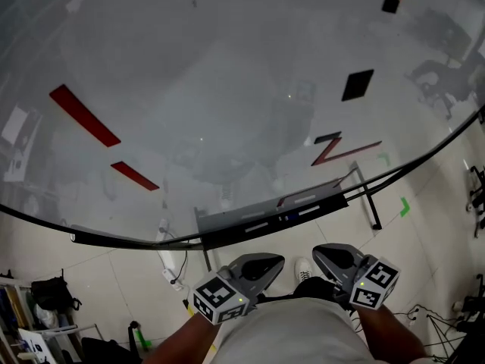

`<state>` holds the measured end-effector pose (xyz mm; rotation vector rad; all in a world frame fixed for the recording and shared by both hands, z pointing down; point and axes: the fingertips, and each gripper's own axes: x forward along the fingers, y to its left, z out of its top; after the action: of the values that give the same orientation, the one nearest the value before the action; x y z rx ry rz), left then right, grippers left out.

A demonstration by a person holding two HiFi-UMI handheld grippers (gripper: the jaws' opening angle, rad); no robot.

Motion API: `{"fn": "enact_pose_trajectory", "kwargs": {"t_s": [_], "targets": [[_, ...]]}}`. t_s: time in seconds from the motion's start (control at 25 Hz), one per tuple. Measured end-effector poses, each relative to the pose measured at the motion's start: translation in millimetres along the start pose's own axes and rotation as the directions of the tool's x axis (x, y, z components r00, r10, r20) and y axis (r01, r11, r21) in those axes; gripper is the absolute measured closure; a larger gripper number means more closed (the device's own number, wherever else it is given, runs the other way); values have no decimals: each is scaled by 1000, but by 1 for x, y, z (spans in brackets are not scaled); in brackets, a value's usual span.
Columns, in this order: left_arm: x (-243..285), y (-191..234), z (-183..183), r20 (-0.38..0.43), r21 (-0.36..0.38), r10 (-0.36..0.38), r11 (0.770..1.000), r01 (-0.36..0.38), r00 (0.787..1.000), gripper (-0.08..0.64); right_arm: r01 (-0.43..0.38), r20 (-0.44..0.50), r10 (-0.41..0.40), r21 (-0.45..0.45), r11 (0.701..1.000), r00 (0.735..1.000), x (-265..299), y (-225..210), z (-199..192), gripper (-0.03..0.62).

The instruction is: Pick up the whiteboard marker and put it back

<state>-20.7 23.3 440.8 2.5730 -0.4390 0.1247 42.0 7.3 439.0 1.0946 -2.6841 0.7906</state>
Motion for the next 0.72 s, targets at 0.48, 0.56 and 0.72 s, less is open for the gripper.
{"fn": "enact_pose_trajectory", "kwargs": {"t_s": [0.48, 0.56, 0.72], "targets": [[13, -41, -2, 105, -36, 177, 984, -174, 979, 545, -162, -11, 162, -75, 984, 987, -50, 6, -1, 591], [20, -52, -5, 126, -48, 216, 976, -212, 968, 545, -185, -14, 185, -77, 980, 983, -65, 1, -1, 591], [36, -78, -16, 135, -36, 275, 961, -273, 952, 545, -244, -40, 241, -73, 967, 970, -93, -6, -7, 591]]}}
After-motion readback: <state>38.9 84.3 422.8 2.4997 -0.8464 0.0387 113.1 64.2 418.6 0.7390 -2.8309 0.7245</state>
